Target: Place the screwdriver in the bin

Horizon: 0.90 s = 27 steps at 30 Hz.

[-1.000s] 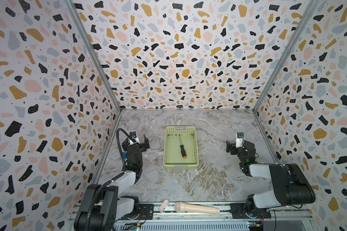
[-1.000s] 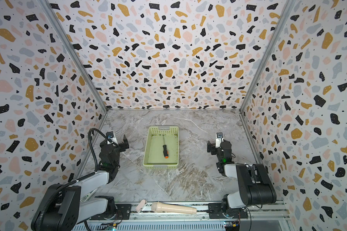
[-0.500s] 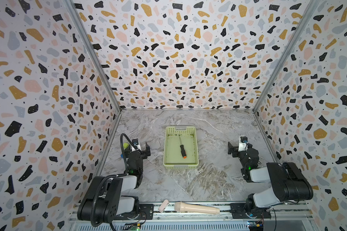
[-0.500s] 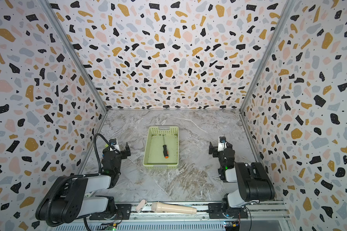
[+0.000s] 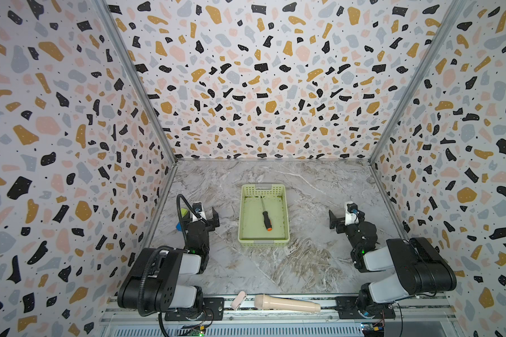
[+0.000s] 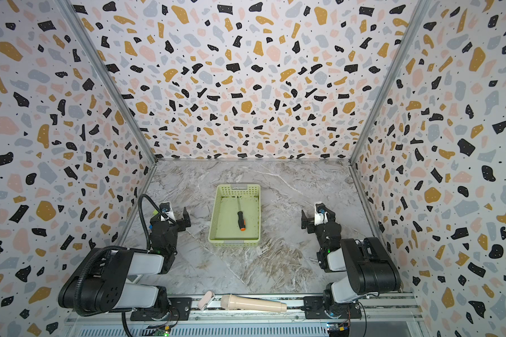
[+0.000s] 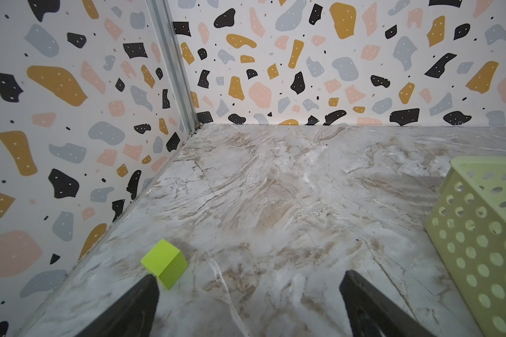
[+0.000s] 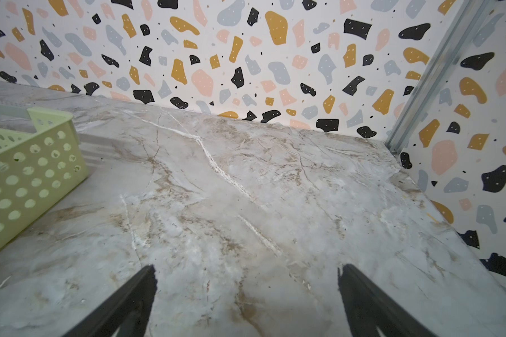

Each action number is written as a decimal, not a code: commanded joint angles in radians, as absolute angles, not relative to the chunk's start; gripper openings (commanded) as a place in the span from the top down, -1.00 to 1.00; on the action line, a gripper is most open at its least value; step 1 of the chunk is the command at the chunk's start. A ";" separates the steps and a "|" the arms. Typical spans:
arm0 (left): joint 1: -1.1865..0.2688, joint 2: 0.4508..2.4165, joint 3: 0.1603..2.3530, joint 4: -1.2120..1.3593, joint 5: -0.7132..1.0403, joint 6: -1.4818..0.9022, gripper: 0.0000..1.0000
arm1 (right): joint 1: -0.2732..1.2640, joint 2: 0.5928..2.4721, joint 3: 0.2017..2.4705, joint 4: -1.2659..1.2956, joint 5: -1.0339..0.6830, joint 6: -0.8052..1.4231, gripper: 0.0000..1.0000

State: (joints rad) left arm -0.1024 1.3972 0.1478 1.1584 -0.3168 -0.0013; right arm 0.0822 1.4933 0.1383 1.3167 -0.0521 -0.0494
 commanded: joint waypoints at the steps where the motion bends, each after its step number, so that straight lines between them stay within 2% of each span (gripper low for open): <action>1: -0.112 1.387 0.117 1.278 -0.356 -0.003 -0.99 | 0.069 1.479 0.150 1.356 -0.009 -0.025 -0.98; 5: -0.112 1.391 0.119 1.288 -0.456 -0.050 -0.99 | 0.048 1.482 0.166 1.335 0.075 0.032 -0.98; 7: -0.112 1.396 0.163 1.202 -0.446 -0.043 -0.99 | 0.051 1.485 0.182 1.289 0.071 0.027 -0.98; 13: -0.112 1.401 0.170 1.196 -0.388 -0.025 -0.99 | 0.054 1.493 0.225 1.217 -0.042 -0.027 -0.98; 27: -0.112 1.397 0.166 1.201 -0.388 -0.027 -0.99 | 0.055 1.493 0.219 1.228 -0.041 -0.027 -0.98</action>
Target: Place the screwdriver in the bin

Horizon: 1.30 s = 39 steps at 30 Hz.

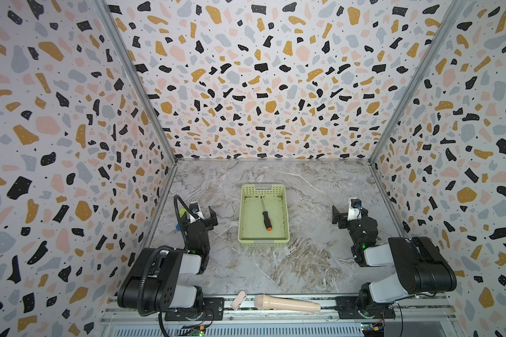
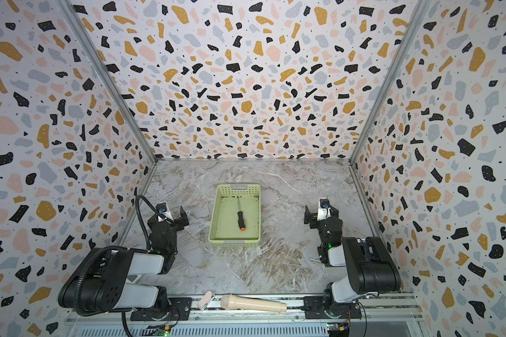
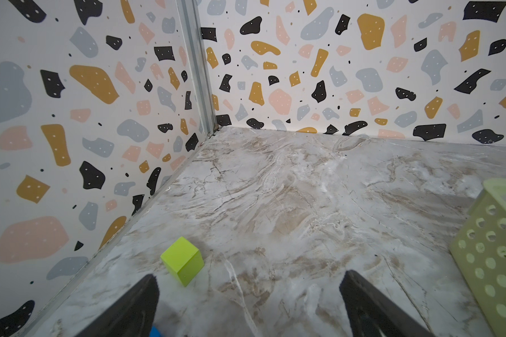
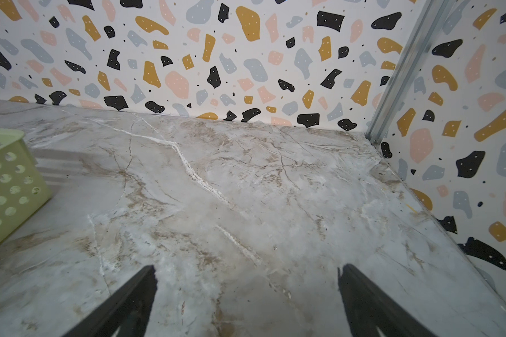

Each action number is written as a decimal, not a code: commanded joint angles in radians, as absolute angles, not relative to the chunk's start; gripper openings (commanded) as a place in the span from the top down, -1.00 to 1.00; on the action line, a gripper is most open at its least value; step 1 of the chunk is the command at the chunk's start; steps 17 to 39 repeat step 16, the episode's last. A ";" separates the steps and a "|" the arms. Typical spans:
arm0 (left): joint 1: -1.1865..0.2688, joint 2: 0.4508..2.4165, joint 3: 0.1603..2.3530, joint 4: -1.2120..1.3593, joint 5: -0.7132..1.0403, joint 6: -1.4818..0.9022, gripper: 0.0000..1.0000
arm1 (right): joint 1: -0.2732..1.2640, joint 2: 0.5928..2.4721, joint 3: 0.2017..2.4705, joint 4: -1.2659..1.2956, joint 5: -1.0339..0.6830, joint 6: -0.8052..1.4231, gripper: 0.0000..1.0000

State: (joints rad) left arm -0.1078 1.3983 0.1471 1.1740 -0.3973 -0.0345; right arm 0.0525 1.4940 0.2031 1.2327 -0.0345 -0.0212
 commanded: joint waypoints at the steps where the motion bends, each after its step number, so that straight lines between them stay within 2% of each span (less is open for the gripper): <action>1: -0.112 1.397 0.166 1.201 -0.387 -0.027 -0.99 | 0.054 1.492 0.219 1.228 -0.041 -0.028 -0.98; 39: -0.112 1.397 0.166 1.200 -0.388 -0.026 -0.99 | 0.055 1.490 0.221 1.224 -0.041 -0.028 -0.98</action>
